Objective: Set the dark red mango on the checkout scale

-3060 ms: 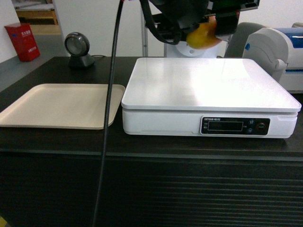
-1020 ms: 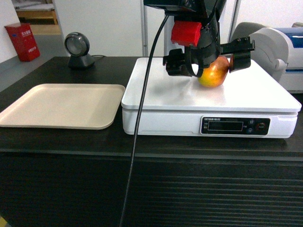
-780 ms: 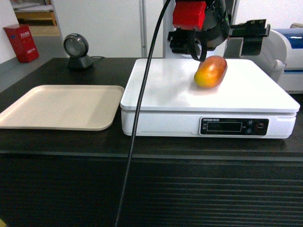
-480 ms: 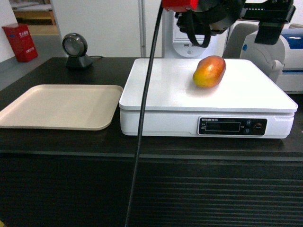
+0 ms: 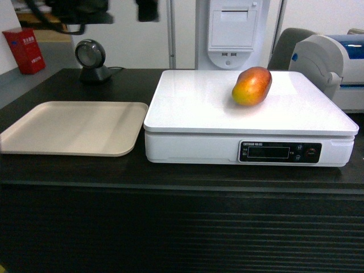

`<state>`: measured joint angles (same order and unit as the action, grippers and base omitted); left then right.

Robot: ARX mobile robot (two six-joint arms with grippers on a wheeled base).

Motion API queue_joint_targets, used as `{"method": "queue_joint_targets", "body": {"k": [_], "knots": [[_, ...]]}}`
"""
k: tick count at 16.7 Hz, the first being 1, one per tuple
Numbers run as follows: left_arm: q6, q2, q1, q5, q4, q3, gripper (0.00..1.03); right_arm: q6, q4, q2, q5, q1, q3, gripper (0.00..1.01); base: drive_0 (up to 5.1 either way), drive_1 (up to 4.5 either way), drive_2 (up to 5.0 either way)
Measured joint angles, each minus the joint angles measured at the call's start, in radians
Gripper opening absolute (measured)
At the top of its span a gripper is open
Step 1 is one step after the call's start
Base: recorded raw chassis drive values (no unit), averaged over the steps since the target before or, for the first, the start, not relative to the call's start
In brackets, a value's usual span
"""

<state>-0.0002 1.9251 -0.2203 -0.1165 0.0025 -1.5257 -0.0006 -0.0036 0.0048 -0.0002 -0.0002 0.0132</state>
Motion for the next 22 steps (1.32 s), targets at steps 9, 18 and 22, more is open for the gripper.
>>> {"method": "queue_joint_targets", "body": {"k": [9,18,22], "knots": [[0.007,-0.555,0.361,-0.012,0.308,0.576,0.98,0.000,0.000,0.000,0.000,0.000,0.000,0.98,0.0,0.00,0.0],[0.004,-1.081,0.356,-0.021,0.517,1.207,0.06,0.000,0.000,0.000,0.000,0.000,0.000,0.98,0.0,0.00,0.0],[0.003,-1.210,0.306,0.029,0.522,1.337,0.02,0.000,0.000,0.000,0.000,0.000,0.000,0.98,0.0,0.00,0.0]]}}
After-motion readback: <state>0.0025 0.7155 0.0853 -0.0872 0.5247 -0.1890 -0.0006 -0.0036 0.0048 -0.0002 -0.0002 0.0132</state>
